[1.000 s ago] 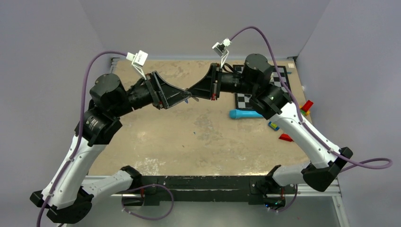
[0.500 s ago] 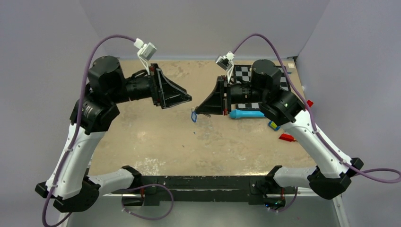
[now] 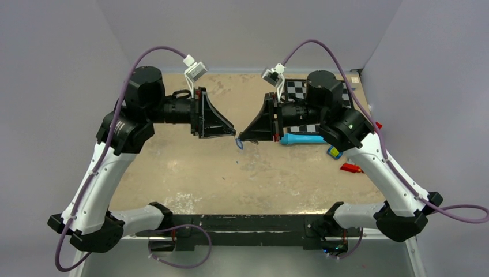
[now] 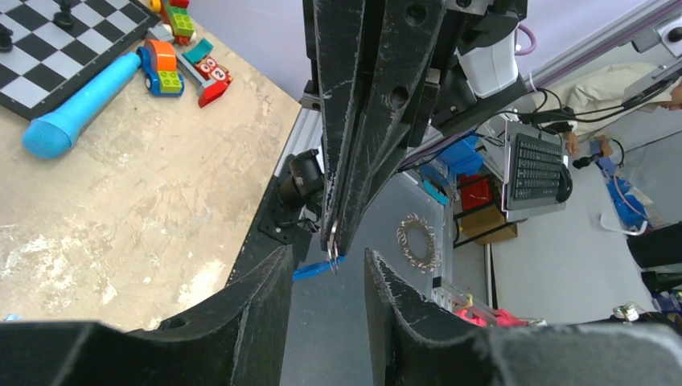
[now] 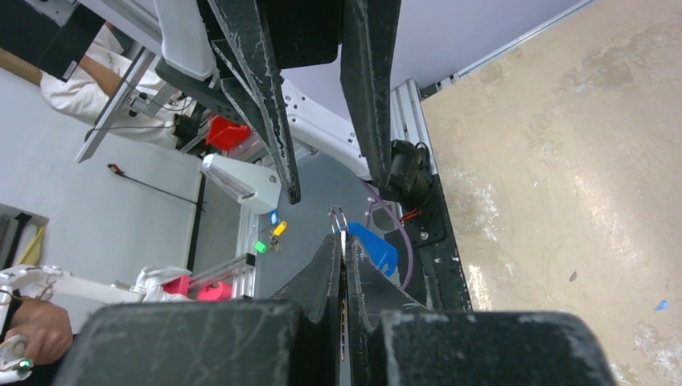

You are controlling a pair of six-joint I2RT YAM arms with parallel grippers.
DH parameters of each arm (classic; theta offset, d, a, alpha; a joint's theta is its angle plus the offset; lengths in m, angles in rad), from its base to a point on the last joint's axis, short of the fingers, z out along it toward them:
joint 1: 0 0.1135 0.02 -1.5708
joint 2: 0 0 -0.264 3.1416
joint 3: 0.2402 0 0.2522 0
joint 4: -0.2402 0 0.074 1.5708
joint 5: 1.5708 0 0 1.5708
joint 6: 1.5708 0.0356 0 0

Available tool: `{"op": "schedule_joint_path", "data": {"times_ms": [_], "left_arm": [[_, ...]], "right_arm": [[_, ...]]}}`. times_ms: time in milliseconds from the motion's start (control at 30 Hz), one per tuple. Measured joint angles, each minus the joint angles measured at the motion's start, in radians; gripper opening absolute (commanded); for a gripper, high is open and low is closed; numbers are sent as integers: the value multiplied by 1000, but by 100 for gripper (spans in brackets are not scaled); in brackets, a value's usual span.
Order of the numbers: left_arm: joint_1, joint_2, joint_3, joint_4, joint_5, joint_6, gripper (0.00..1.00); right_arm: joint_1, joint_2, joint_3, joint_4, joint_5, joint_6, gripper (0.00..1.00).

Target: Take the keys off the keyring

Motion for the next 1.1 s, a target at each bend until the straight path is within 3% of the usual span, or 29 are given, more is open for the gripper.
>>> {"op": "schedule_joint_path", "data": {"times_ms": [200,600,733,833,867,900,967,1033,1100], "left_arm": [[-10,-4,-24,-4,15,-1,39],[-26,3,-34,5,15,-2,15],[-27,3,-34,5,16,-2,0],[-27,3,-34,5,16,-3,0],[-27,3,-34,5,16,-3,0],[-27,3,-34,5,15,-3,0],[-27,3,-34,5,14,-3,0],[-27,3,-34,5,6,-3,0],[-27,2,-34,5,-3,-3,0]], "right_arm": [[0,16,13,-3,-1,-2,0],[0,19,16,-4,-12,-2,0],[0,19,16,-5,-21,-2,0],[0,20,16,-5,-24,-2,0],[0,20,16,-5,-24,-2,7],[0,20,16,-5,-25,-2,23],[0,20,16,-5,-26,2,42],[0,20,18,-3,-30,3,51],[0,20,18,1,-34,2,52]]}}
